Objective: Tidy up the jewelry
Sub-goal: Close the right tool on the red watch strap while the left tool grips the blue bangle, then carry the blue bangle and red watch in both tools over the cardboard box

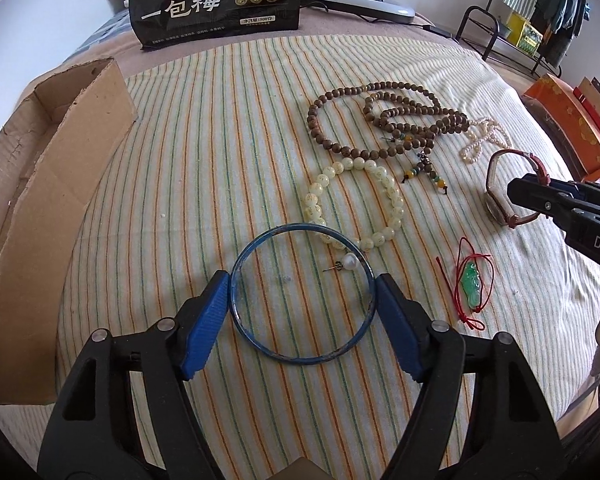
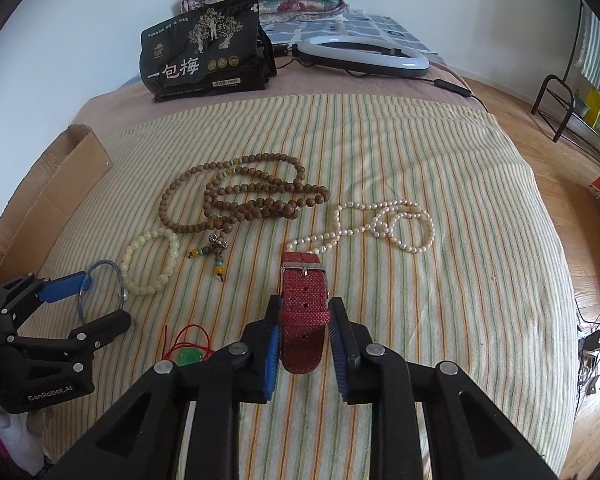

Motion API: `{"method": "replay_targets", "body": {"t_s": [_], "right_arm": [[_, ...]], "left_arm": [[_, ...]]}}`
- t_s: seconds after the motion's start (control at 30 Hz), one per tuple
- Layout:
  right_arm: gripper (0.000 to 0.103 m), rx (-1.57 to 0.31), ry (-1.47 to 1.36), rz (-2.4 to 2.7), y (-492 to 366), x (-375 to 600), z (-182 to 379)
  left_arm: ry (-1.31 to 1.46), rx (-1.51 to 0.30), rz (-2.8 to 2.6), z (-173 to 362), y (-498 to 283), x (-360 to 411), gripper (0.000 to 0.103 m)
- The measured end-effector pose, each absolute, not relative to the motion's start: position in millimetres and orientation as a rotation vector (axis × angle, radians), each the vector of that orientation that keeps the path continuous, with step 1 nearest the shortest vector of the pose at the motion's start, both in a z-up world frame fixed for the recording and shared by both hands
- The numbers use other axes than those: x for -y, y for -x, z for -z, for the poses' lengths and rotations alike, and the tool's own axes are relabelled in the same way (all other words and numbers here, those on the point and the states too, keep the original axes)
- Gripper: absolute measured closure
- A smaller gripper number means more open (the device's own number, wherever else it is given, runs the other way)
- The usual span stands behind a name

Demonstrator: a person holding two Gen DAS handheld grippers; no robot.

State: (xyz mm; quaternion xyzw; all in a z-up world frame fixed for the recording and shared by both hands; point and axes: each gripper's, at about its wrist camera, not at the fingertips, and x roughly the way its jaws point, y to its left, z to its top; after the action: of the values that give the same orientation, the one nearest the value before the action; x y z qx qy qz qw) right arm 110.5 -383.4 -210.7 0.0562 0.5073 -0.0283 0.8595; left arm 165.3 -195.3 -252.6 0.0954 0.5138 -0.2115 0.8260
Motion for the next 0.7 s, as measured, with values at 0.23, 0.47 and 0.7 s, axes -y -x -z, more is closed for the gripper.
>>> {"method": "replay_targets", "body": {"t_s": [0.23, 0.47, 0.7], "right_arm": [[0.084, -1.045, -0.155, 0.027, -106.5, 387.3, 204.8], [0.084, -1.007, -0.163, 0.032, -102.6, 390.1, 192.2], [0.084, -0.938, -0.162, 0.020, -107.3, 377.9, 166.8]], "left_arm": [[-0.168, -1.080, 0.436, 245.1, -164.1, 186.8, 0.028], [-0.143, -1.053, 0.444, 231.4, -162.7, 182.8, 0.028], [-0.121, -1.000, 0.442, 208.2, -163.1, 175.3, 0.028]]}}
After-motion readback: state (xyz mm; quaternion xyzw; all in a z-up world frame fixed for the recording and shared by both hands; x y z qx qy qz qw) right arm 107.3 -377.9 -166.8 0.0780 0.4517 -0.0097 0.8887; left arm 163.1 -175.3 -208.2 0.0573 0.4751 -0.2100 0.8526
